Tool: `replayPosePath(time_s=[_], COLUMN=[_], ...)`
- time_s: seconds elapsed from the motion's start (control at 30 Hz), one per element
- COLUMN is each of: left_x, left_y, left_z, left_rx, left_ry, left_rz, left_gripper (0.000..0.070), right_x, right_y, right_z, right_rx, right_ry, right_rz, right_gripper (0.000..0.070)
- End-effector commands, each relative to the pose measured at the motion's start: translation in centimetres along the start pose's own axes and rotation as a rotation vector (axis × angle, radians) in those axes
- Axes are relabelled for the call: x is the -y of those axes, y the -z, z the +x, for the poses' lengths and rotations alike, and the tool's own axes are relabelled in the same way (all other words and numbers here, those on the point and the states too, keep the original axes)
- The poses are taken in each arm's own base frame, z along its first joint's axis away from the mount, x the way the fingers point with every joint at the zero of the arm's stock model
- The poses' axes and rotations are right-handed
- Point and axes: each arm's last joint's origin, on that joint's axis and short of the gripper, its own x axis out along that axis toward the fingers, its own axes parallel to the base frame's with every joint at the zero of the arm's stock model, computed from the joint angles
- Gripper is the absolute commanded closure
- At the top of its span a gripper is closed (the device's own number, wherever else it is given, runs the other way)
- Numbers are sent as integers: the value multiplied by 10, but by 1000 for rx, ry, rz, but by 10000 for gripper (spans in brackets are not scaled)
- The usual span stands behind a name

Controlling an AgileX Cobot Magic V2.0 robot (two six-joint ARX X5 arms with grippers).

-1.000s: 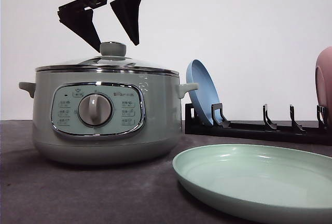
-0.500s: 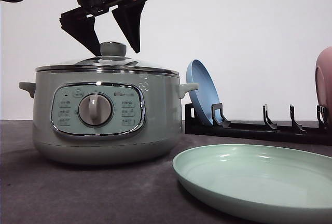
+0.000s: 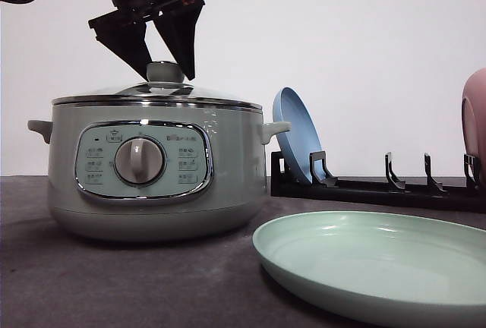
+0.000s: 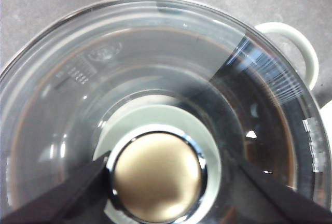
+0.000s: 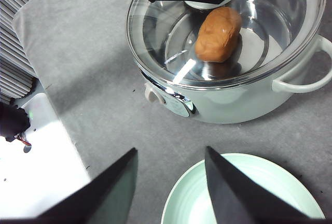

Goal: Transfer potato from steamer to green plate

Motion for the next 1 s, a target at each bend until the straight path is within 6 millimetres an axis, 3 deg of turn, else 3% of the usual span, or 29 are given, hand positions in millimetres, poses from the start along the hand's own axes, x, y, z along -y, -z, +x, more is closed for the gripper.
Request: replayPosePath(time_s=[0.0, 0.2, 0.47, 0.7, 0.97], left_x=[2, 2, 2, 1, -7], left_y=[-5, -4, -4, -5, -7], left_z=[1, 1, 1, -4, -36], left_rx=[1, -1, -4, 19, 129], left_ry=[7, 8, 8, 3, -22], left_rz=[17, 7, 7, 3, -18], left_gripper=[395, 408, 700, 698, 698], right_x=[-2, -2, -2, -2, -2], right_y=[-4, -4, -4, -5, -5], right_z=[1, 1, 1, 1, 1], right_rx=[6, 6, 7, 12, 12], right_ry=[-4, -4, -4, -4, -4], right_rz=[-26, -25, -25, -27, -24], right_gripper=[445, 445, 445, 445, 427])
